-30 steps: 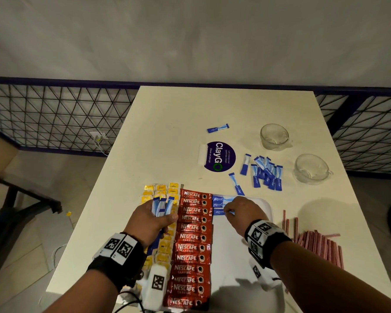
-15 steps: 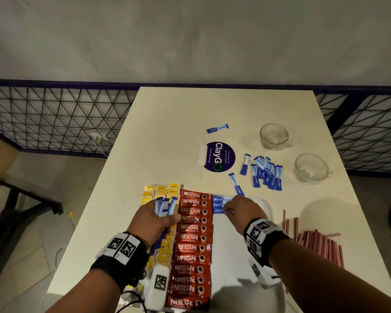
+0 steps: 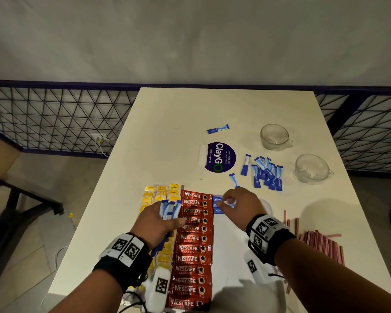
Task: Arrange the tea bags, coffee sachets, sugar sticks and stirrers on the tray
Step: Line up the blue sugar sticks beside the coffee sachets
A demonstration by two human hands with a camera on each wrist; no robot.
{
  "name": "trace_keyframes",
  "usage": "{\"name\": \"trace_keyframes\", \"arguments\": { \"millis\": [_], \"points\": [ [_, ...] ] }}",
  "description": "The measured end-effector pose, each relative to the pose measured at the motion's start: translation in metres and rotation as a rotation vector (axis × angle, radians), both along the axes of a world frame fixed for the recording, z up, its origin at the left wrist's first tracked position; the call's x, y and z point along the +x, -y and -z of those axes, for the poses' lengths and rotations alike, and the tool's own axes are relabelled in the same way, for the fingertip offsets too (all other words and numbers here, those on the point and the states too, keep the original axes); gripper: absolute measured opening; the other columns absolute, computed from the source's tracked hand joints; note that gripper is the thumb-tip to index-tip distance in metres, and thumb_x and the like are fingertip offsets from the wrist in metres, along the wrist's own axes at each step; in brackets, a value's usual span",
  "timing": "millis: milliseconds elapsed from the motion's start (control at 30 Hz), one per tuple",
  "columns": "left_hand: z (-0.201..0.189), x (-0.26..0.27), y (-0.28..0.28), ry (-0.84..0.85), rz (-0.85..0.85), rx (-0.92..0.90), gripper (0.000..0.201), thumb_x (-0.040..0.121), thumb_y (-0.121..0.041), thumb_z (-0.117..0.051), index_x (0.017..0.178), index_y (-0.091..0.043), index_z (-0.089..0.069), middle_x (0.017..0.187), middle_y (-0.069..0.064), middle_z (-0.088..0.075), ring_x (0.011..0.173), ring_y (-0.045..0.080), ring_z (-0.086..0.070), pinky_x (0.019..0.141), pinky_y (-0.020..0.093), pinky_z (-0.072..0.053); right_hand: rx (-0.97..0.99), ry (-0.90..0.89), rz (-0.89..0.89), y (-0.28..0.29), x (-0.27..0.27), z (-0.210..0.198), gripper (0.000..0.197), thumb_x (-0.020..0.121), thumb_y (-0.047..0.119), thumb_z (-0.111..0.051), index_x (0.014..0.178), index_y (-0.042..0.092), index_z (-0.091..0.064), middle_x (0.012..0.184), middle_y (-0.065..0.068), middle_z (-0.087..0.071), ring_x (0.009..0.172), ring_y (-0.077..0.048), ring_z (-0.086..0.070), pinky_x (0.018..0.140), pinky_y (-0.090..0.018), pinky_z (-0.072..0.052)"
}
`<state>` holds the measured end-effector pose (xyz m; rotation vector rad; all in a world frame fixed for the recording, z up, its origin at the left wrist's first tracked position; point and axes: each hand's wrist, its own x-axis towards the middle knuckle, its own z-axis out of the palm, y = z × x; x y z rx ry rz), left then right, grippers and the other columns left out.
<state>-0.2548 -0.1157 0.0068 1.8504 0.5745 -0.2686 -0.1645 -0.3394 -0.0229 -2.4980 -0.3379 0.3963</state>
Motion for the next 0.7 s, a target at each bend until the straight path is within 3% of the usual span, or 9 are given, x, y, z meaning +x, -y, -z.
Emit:
{"name": "trace_keyframes", "arguments": {
  "millis": [133, 233, 333, 467, 600, 633, 700],
  "points": [
    [-0.007, 0.010, 0.020, 0.034, 0.123, -0.034, 0.024, 0.070, -0.006, -0.083, 0.079, -0.015, -0.063, 0.062, -0.001, -0.065, 0.051, 0.013, -0.058, 0.055, 0.031, -0.050, 0.415, -0.267, -0.028, -0.027, -0.013, -0.029, 0.020, 0.076, 0.041, -0.076, 0.090, 0.031, -0.065, 0.081, 0.011, -0.065, 0.076, -0.004, -0.060, 0.071, -0.022, -0.049],
    [-0.014, 0.020, 0.032, 0.088, 0.181, -0.077, 0.029, 0.064, -0.008, -0.086, 0.084, -0.020, -0.068, 0.072, -0.003, -0.070, 0.061, 0.009, -0.063, 0.062, 0.028, -0.052, 0.447, -0.311, -0.016, -0.035, -0.016, -0.036, 0.021, 0.072, 0.034, -0.081, 0.084, 0.030, -0.065, 0.079, 0.007, -0.063, 0.071, -0.006, -0.057, 0.067, -0.023, -0.049],
    [-0.017, 0.023, 0.034, 0.121, 0.191, -0.129, 0.043, 0.053, -0.027, -0.089, 0.091, -0.020, -0.071, 0.082, 0.000, -0.073, 0.071, 0.013, -0.067, 0.066, 0.028, -0.055, 0.555, -0.361, 0.063, -0.031, -0.016, -0.035, 0.015, 0.075, 0.023, -0.079, 0.080, 0.027, -0.065, 0.078, -0.003, -0.065, 0.068, -0.010, -0.059, 0.065, -0.030, -0.051],
    [-0.018, 0.022, 0.033, 0.123, 0.141, -0.260, 0.033, 0.067, -0.008, -0.086, 0.093, -0.018, -0.069, 0.077, -0.004, -0.073, 0.070, 0.010, -0.067, 0.067, 0.028, -0.052, 0.707, -0.440, 0.157, -0.022, -0.017, -0.044, 0.012, 0.085, 0.011, -0.070, 0.095, 0.016, -0.066, 0.078, -0.004, -0.065, 0.051, -0.002, -0.052, 0.050, -0.015, -0.040],
    [-0.019, 0.022, 0.030, 0.092, 0.237, -0.199, 0.051, 0.056, -0.032, -0.085, 0.103, -0.019, -0.068, 0.091, 0.002, -0.074, 0.081, 0.019, -0.069, 0.077, 0.034, -0.055, 0.791, -0.501, 0.210, -0.019, -0.019, -0.052, 0.007, 0.089, 0.009, -0.063, 0.087, 0.013, -0.068, 0.073, -0.004, -0.066, 0.047, -0.011, -0.041, 0.048, -0.023, -0.037],
    [-0.019, 0.022, 0.031, 0.076, 0.246, -0.186, 0.051, 0.057, -0.033, -0.084, 0.103, -0.019, -0.068, 0.088, 0.001, -0.073, 0.078, 0.018, -0.068, 0.076, 0.034, -0.055, 0.780, -0.488, 0.214, -0.019, -0.018, -0.052, 0.008, 0.089, 0.007, -0.062, 0.086, 0.013, -0.068, 0.070, -0.003, -0.066, 0.047, -0.012, -0.041, 0.049, -0.025, -0.037],
    [-0.020, 0.021, 0.032, 0.059, 0.218, -0.217, 0.034, 0.070, -0.023, -0.082, 0.099, -0.015, -0.066, 0.074, 0.003, -0.069, 0.060, 0.016, -0.063, 0.061, 0.033, -0.054, 0.780, -0.454, 0.223, -0.018, -0.017, -0.053, 0.014, 0.088, 0.000, -0.058, 0.089, 0.012, -0.066, 0.063, -0.002, -0.064, 0.046, -0.014, -0.040, 0.049, -0.027, -0.035]
  ]
}}
